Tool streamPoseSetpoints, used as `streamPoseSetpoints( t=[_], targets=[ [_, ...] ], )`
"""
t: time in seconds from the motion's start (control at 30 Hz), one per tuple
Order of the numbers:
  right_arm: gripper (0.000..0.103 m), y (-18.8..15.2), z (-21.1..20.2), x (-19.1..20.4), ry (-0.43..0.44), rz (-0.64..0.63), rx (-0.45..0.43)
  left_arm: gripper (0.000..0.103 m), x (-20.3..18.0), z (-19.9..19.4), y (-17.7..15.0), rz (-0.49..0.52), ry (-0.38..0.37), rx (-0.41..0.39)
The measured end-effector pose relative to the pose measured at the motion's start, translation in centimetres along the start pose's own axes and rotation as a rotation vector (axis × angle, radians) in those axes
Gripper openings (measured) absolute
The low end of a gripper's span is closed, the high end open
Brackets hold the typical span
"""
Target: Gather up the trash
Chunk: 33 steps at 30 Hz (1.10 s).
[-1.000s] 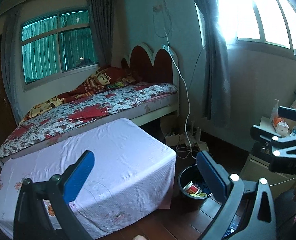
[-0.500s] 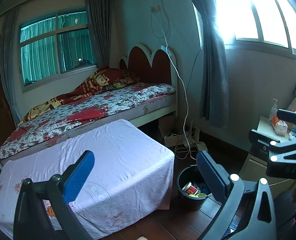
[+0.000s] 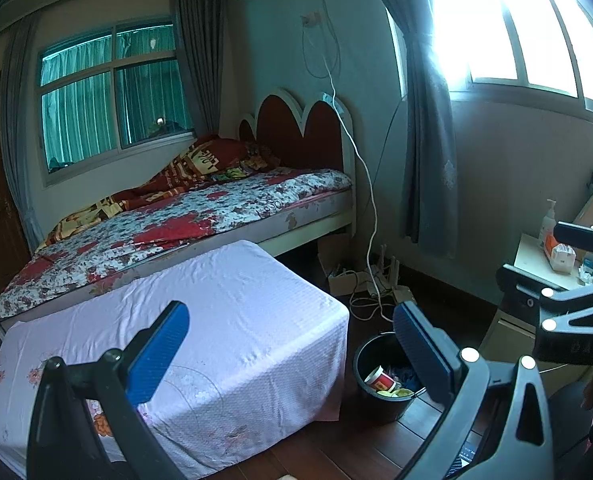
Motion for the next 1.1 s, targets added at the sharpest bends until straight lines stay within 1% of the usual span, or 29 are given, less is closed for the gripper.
streamPoseSetpoints(
  t=[1.1],
  targets=[
    [0.103, 0.0, -0.2, 0.0, 0.003, -0.001, -0.004, 0.102, -0.6, 0.0, 1.2, 0.004, 0.004, -0.014]
  ],
)
Point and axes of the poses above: each gripper's, at about its wrist camera, not at the fingertips, and z roughly the way its jaws point, x to its left, y to its top, the point moved 6 cm from there along z, roughly the way its jaws point, and after that the axes turned 7 degrees about y, right-handed, at the moved point
